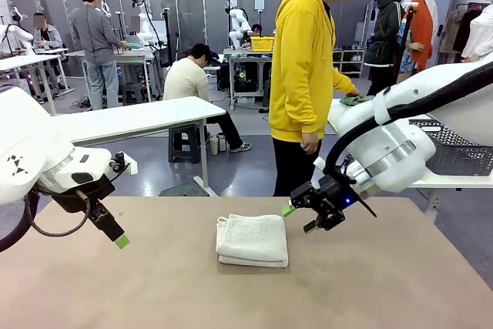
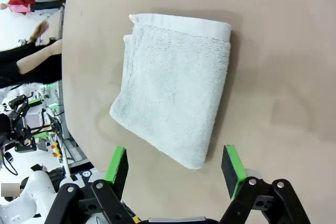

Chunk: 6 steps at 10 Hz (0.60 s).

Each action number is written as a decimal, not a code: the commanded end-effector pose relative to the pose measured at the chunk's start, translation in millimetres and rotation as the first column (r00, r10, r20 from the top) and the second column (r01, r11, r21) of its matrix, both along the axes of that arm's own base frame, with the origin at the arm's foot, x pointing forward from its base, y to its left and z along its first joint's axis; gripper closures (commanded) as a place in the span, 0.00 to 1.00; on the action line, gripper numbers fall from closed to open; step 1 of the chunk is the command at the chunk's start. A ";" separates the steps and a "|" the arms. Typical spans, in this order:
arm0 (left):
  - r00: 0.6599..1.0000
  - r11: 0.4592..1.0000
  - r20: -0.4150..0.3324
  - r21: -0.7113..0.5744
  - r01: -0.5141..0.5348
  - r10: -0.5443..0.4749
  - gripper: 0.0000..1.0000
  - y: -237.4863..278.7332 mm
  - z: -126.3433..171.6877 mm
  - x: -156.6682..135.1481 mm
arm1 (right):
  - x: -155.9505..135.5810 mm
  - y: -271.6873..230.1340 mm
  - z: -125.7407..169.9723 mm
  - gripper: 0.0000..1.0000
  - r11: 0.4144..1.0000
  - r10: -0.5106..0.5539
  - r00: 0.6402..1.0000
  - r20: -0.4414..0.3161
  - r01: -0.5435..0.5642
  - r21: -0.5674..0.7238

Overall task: Fold the towels and place them in the basket.
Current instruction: Place the folded Towel with hook on the right side of the table.

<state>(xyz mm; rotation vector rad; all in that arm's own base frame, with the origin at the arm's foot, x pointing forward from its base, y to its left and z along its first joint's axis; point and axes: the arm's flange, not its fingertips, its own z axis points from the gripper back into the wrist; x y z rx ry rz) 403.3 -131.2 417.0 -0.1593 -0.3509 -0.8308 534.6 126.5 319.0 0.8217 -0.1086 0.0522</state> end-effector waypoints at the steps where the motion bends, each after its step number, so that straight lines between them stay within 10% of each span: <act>1: 1.000 1.000 0.003 -0.008 -0.006 0.006 0.00 -2.0 0.7 2.9 | 3.9 -3.6 -19.6 0.10 0.998 0.020 1.000 0.007 -0.020 0.060; 6: 1.000 1.000 0.003 -0.008 -0.006 0.006 0.00 -2.0 0.7 2.9 | 17.2 0.2 -60.4 0.10 0.989 -0.018 1.000 -0.013 0.020 0.147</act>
